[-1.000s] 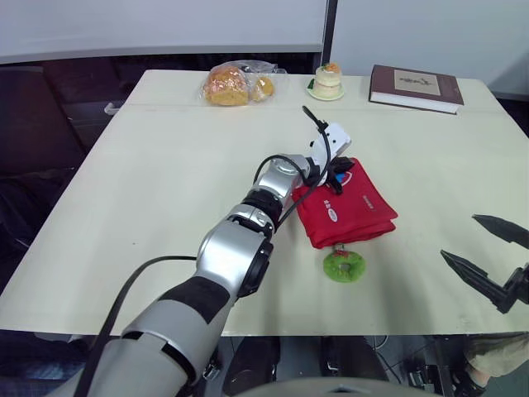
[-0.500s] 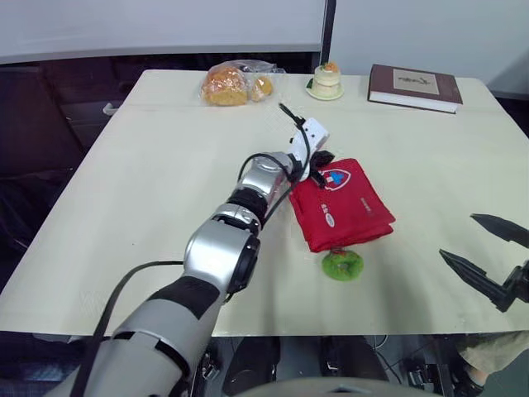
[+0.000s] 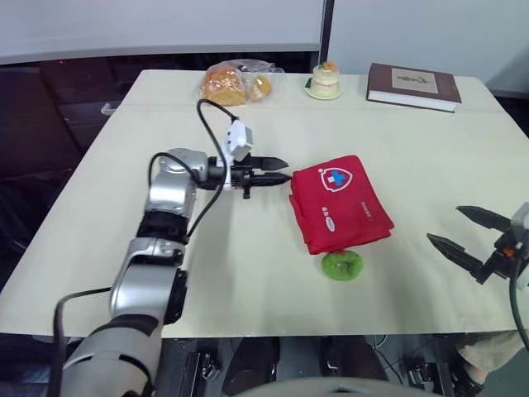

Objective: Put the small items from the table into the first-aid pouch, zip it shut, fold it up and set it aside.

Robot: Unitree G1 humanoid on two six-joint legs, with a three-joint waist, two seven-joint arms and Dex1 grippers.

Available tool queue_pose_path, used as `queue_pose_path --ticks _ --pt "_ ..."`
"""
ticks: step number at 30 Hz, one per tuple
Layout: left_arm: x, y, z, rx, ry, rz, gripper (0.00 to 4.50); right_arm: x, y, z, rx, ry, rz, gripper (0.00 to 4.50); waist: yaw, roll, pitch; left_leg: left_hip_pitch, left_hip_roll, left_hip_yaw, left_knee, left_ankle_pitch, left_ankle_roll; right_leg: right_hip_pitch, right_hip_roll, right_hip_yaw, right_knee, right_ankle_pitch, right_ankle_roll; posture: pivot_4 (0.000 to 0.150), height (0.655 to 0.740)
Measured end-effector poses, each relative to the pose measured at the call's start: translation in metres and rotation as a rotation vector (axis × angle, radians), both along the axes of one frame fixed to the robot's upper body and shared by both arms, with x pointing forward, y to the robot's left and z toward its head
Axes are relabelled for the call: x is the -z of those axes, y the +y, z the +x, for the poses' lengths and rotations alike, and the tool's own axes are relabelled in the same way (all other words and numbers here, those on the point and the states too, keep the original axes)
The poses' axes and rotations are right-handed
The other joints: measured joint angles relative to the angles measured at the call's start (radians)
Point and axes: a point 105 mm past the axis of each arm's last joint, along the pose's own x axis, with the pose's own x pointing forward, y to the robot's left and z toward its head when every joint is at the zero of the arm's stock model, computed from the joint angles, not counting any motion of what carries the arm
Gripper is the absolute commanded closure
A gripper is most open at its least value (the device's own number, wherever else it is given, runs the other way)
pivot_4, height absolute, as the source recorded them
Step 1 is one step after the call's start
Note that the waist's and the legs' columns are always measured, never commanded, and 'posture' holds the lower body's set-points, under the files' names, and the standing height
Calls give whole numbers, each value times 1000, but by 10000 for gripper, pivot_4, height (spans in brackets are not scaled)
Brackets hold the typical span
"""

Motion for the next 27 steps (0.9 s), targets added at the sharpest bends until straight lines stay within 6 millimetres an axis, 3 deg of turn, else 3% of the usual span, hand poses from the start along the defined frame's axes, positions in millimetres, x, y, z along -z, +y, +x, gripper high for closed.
queue_pose_path --ticks 1,2,3,6,10,16,19,21,22,23,27 --pt "-1 0 -1 4 0 1 6481 0 0 0 -1 3 3 0 0 0 0 0 0 0 0 0 0 0 0 0 0 0 0 1500 7289" --pt "-9 4 -15 34 12 10 5001 4 6 8 -23 45 41 0 4 0 0 0 0 -1 0 0 0 0 0 -1 0 0 0 1500 7289" --pt "-16 6 -29 62 26 22 573 4 13 19 -37 76 89 0 -1 -1 2 0 1 0 0 0 0 0 0 0 0 -1 -1 1500 7289" --pt "-31 4 -48 98 33 2 242 9 22 42 -36 138 157 0 8 1 2 1 -1 -1 0 0 0 0 0 0 1 -2 -3 1500 7289" --pt "-30 5 -62 62 78 -10 242 35 33 59 -43 311 203 0 7 1 3 0 -1 -1 0 0 0 0 1 0 1 0 0 1500 7289" --pt "-36 6 -70 6 67 -25 242 61 52 56 -82 485 211 0 5 1 3 0 0 0 0 0 0 -1 1 1 1 0 0 1500 7289" --pt "-35 8 -73 -24 61 -34 0 64 62 53 -111 524 261 12136 4 1 3 1 0 0 0 0 0 -1 1 1 2 0 0 1500 7289" --pt "-34 7 -73 -41 60 -37 0 66 65 54 -114 549 299 22935 3 1 3 1 0 0 0 0 0 -1 1 1 2 0 0 1500 7289" --pt "-34 7 -72 -45 59 -38 0 66 66 54 -116 553 307 24017 3 1 3 1 0 0 0 0 0 -1 1 1 2 0 0 1500 7289" --pt "-34 7 -71 -55 56 -42 0 65 67 54 -118 559 323 30416 3 1 3 1 0 0 0 0 0 -1 1 1 2 0 0 1500 7289" --pt "-35 7 -68 -85 38 -48 0 54 71 63 -107 539 401 42956 -3 1 3 1 0 0 0 0 0 -1 2 1 2 0 0 1500 7289"
